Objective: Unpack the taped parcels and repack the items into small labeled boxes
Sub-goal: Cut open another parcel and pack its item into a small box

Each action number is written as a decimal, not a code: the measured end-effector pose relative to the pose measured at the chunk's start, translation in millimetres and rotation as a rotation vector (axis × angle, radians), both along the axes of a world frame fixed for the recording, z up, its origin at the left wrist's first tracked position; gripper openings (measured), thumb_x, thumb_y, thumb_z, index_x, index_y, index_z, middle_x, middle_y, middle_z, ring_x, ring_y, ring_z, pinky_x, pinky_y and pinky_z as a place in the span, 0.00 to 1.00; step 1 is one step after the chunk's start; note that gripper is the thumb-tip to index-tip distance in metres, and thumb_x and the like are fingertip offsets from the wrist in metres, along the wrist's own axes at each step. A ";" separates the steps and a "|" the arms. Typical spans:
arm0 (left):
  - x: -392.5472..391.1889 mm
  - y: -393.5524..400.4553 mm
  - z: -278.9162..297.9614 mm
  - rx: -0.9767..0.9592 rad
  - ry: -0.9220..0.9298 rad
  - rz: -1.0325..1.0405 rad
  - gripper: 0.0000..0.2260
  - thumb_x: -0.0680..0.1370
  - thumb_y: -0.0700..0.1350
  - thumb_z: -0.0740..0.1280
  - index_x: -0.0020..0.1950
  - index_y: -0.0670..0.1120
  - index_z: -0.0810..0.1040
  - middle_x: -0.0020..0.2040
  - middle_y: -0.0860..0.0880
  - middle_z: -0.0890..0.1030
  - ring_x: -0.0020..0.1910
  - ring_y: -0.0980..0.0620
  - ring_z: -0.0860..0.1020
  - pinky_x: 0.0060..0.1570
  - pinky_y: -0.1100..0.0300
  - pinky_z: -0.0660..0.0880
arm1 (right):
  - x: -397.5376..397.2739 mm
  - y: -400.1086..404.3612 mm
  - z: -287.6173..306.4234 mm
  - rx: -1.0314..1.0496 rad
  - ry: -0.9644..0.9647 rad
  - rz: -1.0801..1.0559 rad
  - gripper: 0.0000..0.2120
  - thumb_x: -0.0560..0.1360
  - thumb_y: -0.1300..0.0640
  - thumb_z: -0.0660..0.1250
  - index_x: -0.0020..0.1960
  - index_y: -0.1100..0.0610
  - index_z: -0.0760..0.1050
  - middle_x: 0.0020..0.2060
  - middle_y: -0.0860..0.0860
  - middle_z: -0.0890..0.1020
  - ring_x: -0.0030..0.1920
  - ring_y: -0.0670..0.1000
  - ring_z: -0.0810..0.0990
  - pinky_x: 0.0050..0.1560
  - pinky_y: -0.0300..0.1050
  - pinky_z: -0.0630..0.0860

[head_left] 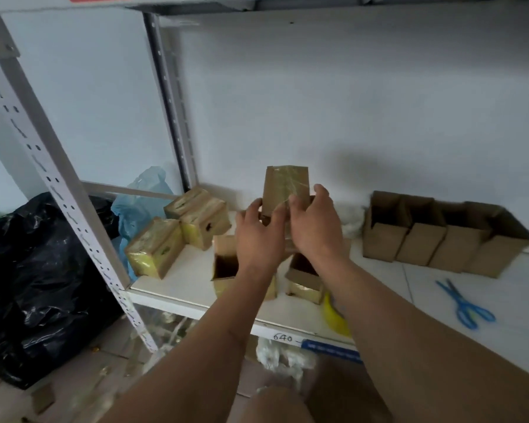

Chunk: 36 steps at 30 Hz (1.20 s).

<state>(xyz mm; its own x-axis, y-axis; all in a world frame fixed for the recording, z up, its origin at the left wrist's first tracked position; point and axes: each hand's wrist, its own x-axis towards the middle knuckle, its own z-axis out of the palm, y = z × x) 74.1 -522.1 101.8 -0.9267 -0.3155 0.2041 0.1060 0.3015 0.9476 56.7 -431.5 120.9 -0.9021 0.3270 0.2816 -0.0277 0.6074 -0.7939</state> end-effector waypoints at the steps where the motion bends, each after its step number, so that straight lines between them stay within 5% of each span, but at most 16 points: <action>1: 7.3 19.2 -1.1 0.001 0.008 -0.036 0.27 0.78 0.60 0.64 0.73 0.50 0.69 0.65 0.51 0.70 0.63 0.51 0.72 0.63 0.55 0.70 | 9.7 19.9 -1.9 -0.010 0.003 -0.036 0.28 0.80 0.43 0.57 0.75 0.55 0.60 0.68 0.53 0.73 0.65 0.55 0.75 0.61 0.52 0.74; 6: 42.6 111.6 -29.0 -0.008 -0.022 -0.239 0.24 0.78 0.63 0.63 0.70 0.53 0.71 0.60 0.55 0.70 0.58 0.55 0.73 0.59 0.55 0.73 | 59.1 119.0 -27.3 -0.081 -0.043 -0.194 0.29 0.78 0.40 0.58 0.75 0.52 0.60 0.65 0.51 0.76 0.62 0.55 0.77 0.59 0.54 0.75; 12: 65.6 184.8 -81.0 -0.060 -0.167 -0.454 0.23 0.79 0.63 0.62 0.71 0.55 0.68 0.62 0.55 0.71 0.59 0.54 0.74 0.58 0.54 0.77 | 104.0 202.6 -76.5 -0.161 -0.139 -0.271 0.21 0.79 0.45 0.62 0.69 0.50 0.66 0.59 0.50 0.76 0.53 0.49 0.75 0.49 0.45 0.74; 17: 55.4 194.5 -119.9 -0.139 -0.285 -0.567 0.23 0.78 0.64 0.61 0.69 0.55 0.71 0.61 0.52 0.74 0.58 0.52 0.76 0.56 0.53 0.78 | 106.8 228.9 -108.0 -0.254 -0.291 -0.238 0.24 0.80 0.44 0.59 0.73 0.51 0.64 0.63 0.48 0.75 0.58 0.49 0.75 0.61 0.52 0.76; 21: 44.2 187.0 -139.7 -0.206 -0.402 -0.633 0.35 0.66 0.73 0.64 0.67 0.57 0.72 0.59 0.52 0.77 0.56 0.54 0.78 0.56 0.50 0.79 | 94.3 240.6 -118.2 -0.515 -0.416 -0.180 0.18 0.78 0.40 0.56 0.57 0.52 0.74 0.54 0.53 0.82 0.54 0.53 0.81 0.58 0.58 0.78; 25: 36.2 177.8 -143.3 -0.327 -0.463 -0.729 0.39 0.60 0.67 0.75 0.68 0.55 0.69 0.62 0.53 0.74 0.58 0.53 0.77 0.59 0.52 0.77 | 91.9 245.1 -118.9 -0.661 -0.484 -0.095 0.12 0.84 0.48 0.53 0.47 0.50 0.72 0.50 0.52 0.81 0.53 0.52 0.81 0.53 0.54 0.81; 29: 28.0 168.0 -138.9 -0.603 -0.409 -0.794 0.45 0.69 0.54 0.77 0.78 0.51 0.55 0.72 0.51 0.64 0.67 0.49 0.69 0.66 0.55 0.70 | 93.5 248.5 -124.1 -0.703 -0.469 -0.054 0.11 0.84 0.48 0.54 0.49 0.48 0.74 0.50 0.48 0.83 0.52 0.49 0.82 0.52 0.48 0.79; 32: 26.1 160.1 -140.5 -0.668 -0.375 -0.817 0.45 0.72 0.50 0.75 0.80 0.52 0.49 0.75 0.51 0.62 0.72 0.49 0.66 0.69 0.53 0.68 | 98.7 249.6 -131.0 -0.547 -0.473 0.019 0.15 0.82 0.45 0.55 0.59 0.52 0.75 0.52 0.45 0.81 0.53 0.46 0.80 0.53 0.46 0.78; 36: 26.7 154.6 -143.1 -0.729 -0.309 -0.853 0.46 0.74 0.50 0.73 0.80 0.58 0.42 0.76 0.53 0.62 0.71 0.49 0.67 0.69 0.51 0.70 | 106.6 255.1 -136.0 -0.076 -0.419 0.004 0.27 0.78 0.38 0.61 0.73 0.47 0.62 0.67 0.41 0.70 0.64 0.43 0.71 0.63 0.43 0.67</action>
<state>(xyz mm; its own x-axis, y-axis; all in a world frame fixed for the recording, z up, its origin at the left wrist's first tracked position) 100.8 -367.5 -41.3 -0.8238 0.5334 -0.1918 0.3318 0.7282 0.5998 163.3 -176.4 -15.1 -0.9348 0.3287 -0.1345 0.3046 0.5470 -0.7797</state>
